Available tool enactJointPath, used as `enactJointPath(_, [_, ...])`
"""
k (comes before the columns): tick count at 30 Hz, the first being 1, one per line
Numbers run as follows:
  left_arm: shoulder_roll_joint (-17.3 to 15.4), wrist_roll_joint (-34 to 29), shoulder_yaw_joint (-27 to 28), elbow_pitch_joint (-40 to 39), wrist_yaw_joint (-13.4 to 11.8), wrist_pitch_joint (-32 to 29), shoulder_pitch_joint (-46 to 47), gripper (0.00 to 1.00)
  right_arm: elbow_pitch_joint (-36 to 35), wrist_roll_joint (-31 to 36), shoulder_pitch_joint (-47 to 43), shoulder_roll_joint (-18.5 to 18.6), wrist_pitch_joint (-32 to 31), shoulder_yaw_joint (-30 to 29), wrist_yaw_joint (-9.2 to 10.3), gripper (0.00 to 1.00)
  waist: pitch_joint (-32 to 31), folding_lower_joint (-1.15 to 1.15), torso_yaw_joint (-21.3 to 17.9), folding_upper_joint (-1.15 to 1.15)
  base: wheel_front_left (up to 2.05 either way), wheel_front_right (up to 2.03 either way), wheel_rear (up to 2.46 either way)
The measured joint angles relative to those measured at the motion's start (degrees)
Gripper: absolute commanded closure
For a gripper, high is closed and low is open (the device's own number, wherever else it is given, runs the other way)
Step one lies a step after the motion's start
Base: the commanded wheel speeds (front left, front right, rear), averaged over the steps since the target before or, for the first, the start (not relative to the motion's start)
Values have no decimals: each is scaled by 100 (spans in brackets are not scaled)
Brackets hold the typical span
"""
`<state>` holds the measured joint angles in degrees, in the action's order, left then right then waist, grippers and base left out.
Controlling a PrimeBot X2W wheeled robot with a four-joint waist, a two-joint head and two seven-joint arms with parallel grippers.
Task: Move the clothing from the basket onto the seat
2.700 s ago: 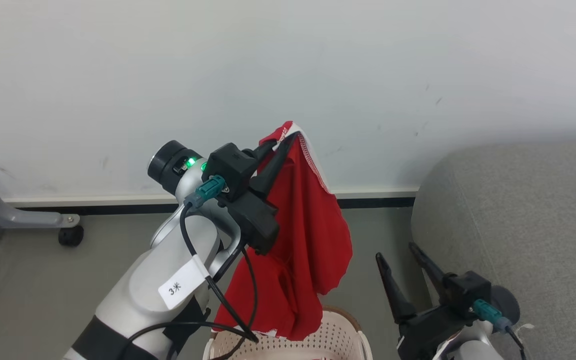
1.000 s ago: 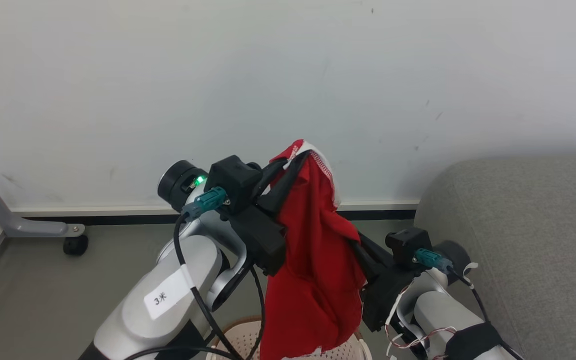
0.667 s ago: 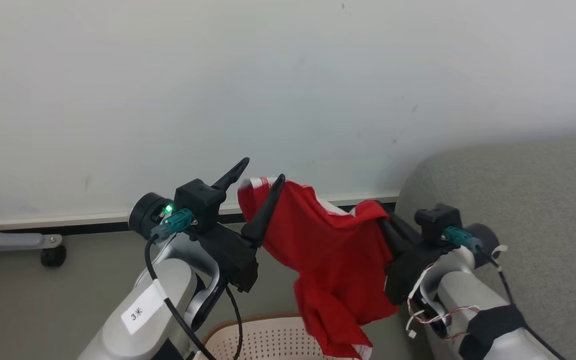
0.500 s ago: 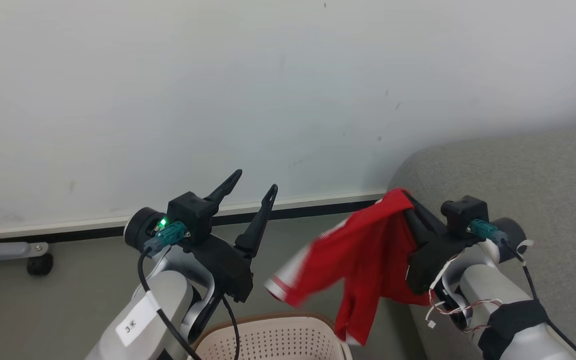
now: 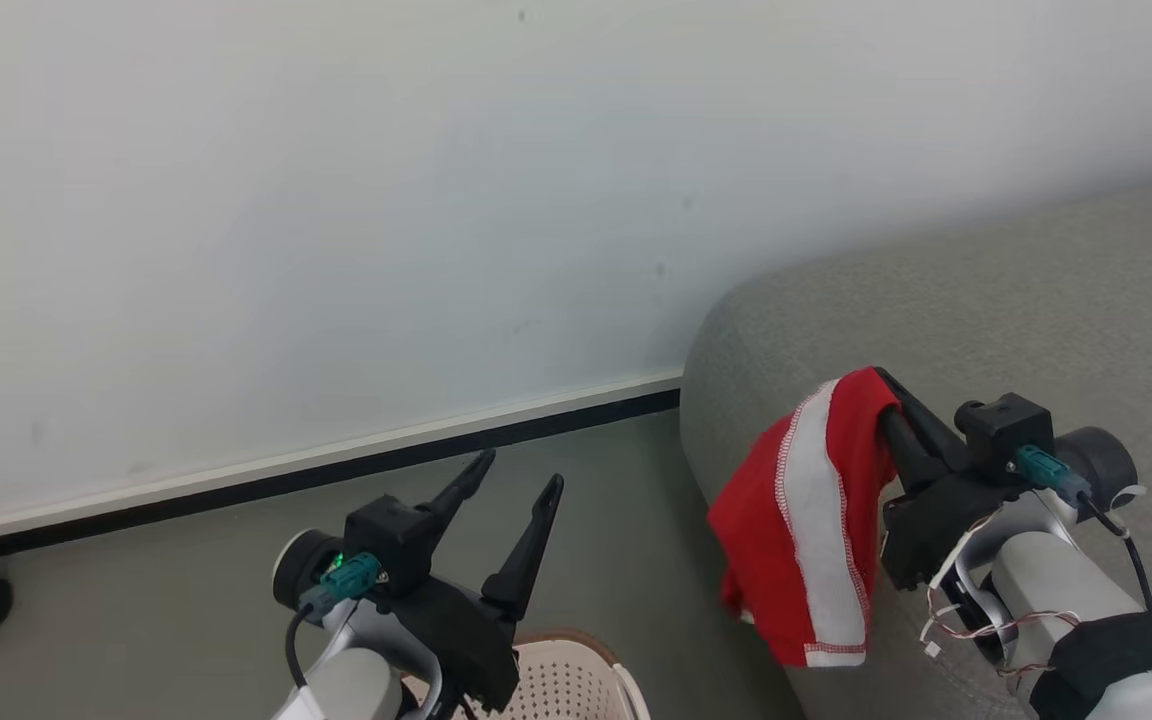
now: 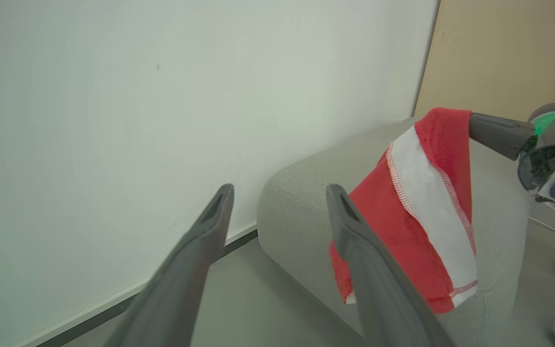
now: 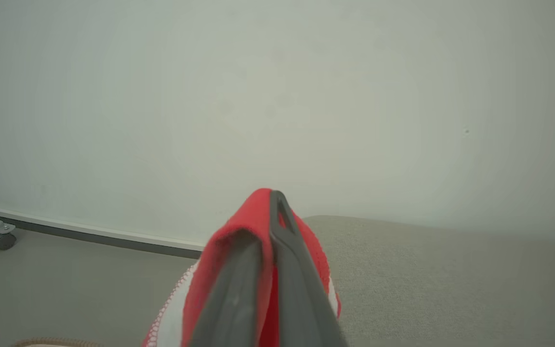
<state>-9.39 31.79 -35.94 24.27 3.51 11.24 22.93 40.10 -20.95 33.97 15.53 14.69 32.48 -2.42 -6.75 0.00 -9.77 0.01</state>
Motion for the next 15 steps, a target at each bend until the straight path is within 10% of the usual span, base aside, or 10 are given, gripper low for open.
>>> enactJointPath(15, [281,-2,-188,-346,-123,155,-532,0,-1083,190,-314,402,1,-114,98,100,85,0,-1041,0,0,0,0])
